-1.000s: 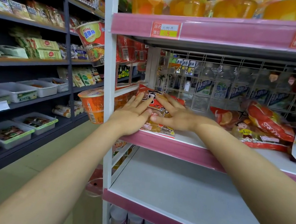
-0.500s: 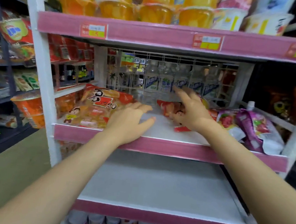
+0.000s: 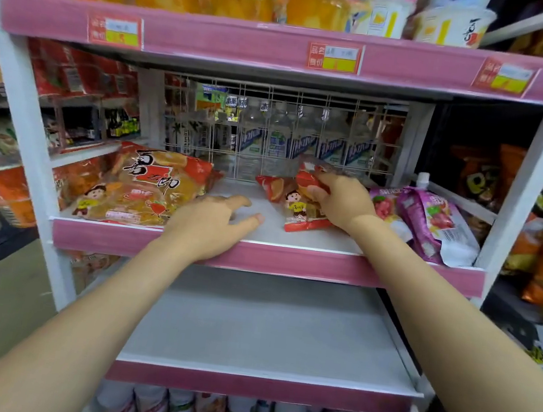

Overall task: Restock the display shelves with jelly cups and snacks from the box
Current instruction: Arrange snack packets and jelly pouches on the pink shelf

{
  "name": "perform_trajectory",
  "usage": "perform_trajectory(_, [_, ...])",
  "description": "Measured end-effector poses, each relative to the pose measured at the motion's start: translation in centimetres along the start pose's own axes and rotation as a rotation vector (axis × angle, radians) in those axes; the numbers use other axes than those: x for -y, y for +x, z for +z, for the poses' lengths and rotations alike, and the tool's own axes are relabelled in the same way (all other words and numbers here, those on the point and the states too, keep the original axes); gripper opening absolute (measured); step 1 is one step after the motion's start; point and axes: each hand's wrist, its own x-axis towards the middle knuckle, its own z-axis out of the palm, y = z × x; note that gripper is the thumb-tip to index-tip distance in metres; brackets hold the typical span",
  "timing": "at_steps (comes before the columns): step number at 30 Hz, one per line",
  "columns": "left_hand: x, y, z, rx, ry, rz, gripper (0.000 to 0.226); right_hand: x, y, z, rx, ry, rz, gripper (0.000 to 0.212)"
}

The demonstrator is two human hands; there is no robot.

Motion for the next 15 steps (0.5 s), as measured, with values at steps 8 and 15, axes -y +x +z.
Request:
perform_trajectory(8, [-0.1, -0.2, -0.6, -0.016, -0.113, -0.001, 0.063, 1.8, -0.5, -0.7, -0.027, 0.233, -0.129, 0.025])
perform_trajectory(15, [-0.1, -0.4, -0.7, -0.029, -0.171, 0.025, 0.062, 1.3, -0.4, 0.3, -0.077, 0.278, -0.049, 0.013])
